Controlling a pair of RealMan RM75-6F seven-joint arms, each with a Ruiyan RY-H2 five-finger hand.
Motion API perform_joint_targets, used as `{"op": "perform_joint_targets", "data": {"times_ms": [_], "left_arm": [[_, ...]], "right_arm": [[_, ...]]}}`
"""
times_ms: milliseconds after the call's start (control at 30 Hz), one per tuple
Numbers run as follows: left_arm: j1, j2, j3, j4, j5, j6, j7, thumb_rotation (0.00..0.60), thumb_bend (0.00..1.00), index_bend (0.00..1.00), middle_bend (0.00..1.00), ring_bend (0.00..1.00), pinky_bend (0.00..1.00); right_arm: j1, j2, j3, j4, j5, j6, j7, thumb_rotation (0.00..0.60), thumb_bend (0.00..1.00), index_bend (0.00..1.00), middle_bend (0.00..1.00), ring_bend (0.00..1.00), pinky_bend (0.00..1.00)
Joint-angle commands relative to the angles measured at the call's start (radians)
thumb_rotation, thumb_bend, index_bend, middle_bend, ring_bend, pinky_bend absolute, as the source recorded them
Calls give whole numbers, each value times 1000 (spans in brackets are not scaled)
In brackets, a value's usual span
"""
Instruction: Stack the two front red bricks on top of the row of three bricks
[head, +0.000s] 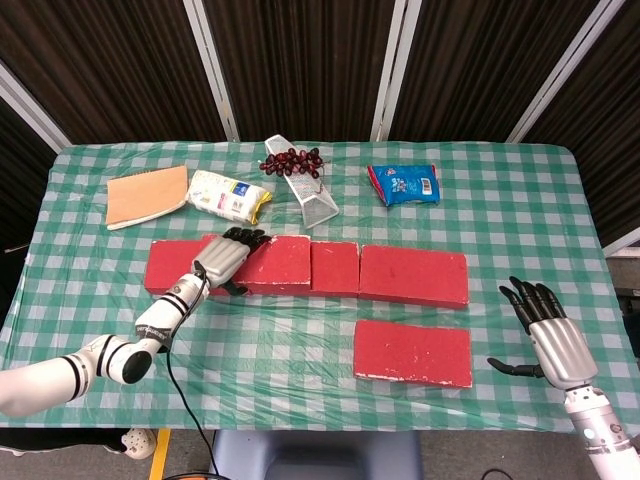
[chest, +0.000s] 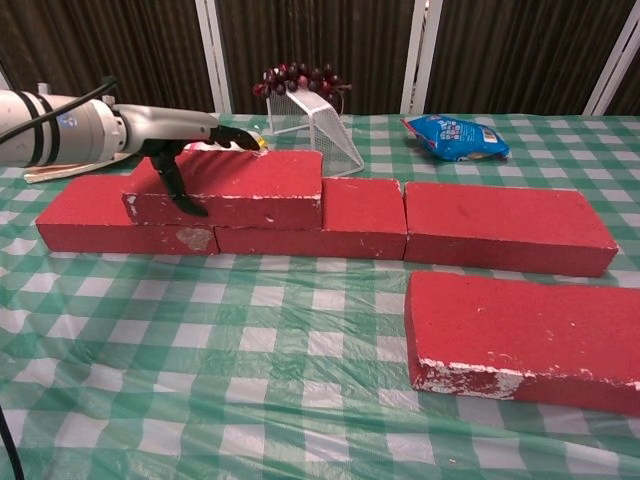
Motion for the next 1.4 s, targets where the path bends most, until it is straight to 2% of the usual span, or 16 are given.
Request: {"op": "perform_joint_targets", "data": {"times_ms": [33, 233, 333, 433, 600, 700, 767, 833, 1000, 1100, 1400], "left_arm": [[0, 2, 1, -3, 1, 3, 0, 600, 228, 0, 0, 0, 45], [17, 25, -3, -57, 48, 55, -8, 600, 228, 0, 0, 0, 35], [53, 60, 2, -122, 114, 137, -7, 600, 226, 0, 0, 0, 32], [119, 109, 29, -201, 201, 259, 3, 600, 226, 0, 0, 0, 27], [296, 171, 129, -277, 338, 508, 43, 600, 232, 0, 0, 0, 27], [405, 153, 202, -267, 395, 635, 100, 600, 243, 0, 0, 0, 28], [458, 136, 237, -251, 417, 676, 94, 600, 244, 0, 0, 0, 27], [506, 119, 262, -221, 421, 700, 81, 600, 244, 0, 0, 0, 27], [566, 90, 271, -161, 414, 710, 49, 600, 247, 0, 0, 0, 27], [584, 85, 268, -135, 409, 697, 11, 600, 249, 0, 0, 0, 28], [609, 72, 244, -79, 416, 659, -61, 600, 251, 0, 0, 0, 28]], "right_arm": [[0, -1, 0, 0, 0, 0, 0, 500, 136, 0, 0, 0, 0], [0, -2, -3, 1, -8, 2, 5, 500, 147, 0, 0, 0, 0], [3, -2, -11, 0, -23, -1, 17, 499, 147, 0, 0, 0, 0], [17, 5, -37, -8, -64, -24, 65, 498, 147, 0, 0, 0, 0], [53, -32, -65, -10, -100, -95, 70, 496, 146, 0, 0, 0, 0], [71, -71, -58, -21, -78, -141, 8, 496, 145, 0, 0, 0, 0], [84, -94, -54, -33, -52, -180, -24, 495, 145, 0, 0, 0, 0], [98, -122, -48, -41, -16, -225, -53, 496, 145, 0, 0, 0, 0], [119, -171, -37, -51, 55, -292, -115, 496, 145, 0, 0, 0, 0], [138, -187, -38, -53, 92, -345, -137, 497, 145, 0, 0, 0, 0], [160, -236, -17, -42, 192, -393, -206, 498, 145, 0, 0, 0, 12]]}}
